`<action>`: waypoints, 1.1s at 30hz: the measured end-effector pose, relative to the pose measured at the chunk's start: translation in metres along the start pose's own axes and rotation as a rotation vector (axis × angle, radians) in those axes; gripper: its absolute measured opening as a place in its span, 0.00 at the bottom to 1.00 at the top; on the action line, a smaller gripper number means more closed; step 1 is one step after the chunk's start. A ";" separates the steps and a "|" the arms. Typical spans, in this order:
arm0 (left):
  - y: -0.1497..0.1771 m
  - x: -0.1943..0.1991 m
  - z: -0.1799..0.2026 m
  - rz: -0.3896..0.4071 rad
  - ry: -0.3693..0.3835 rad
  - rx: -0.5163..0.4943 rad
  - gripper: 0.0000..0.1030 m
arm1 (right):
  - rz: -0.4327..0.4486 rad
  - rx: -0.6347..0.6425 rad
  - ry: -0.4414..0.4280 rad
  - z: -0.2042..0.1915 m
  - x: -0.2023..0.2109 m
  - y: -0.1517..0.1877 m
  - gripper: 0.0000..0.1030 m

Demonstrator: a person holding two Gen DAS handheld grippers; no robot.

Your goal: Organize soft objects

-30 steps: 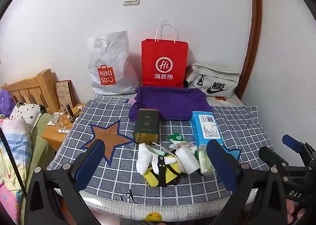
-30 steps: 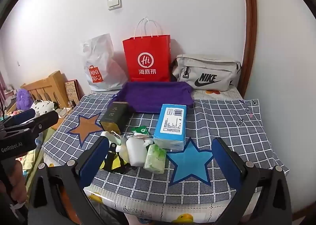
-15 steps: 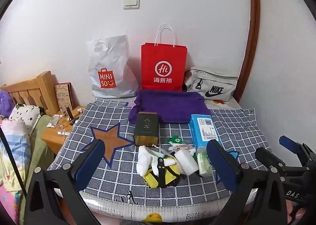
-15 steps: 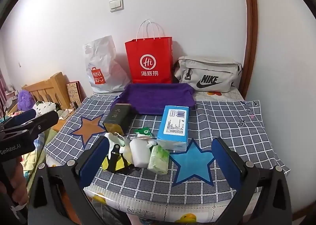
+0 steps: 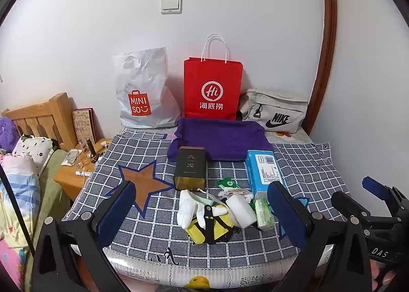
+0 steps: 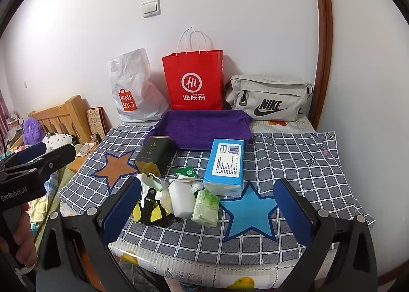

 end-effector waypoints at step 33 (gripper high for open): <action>0.006 0.001 0.003 0.001 0.001 0.002 1.00 | 0.006 0.008 0.002 -0.001 0.006 -0.003 0.99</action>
Point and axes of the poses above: each gripper's, at about its wrist camera, not at the fingertips, and x roughly against the way its jaws point, z to its right, y to its underside, the point moved 2 cm from there along -x, roughly the way its jaws point, and after that the axes turned 1 degree about -y, right-handed, at the moved point
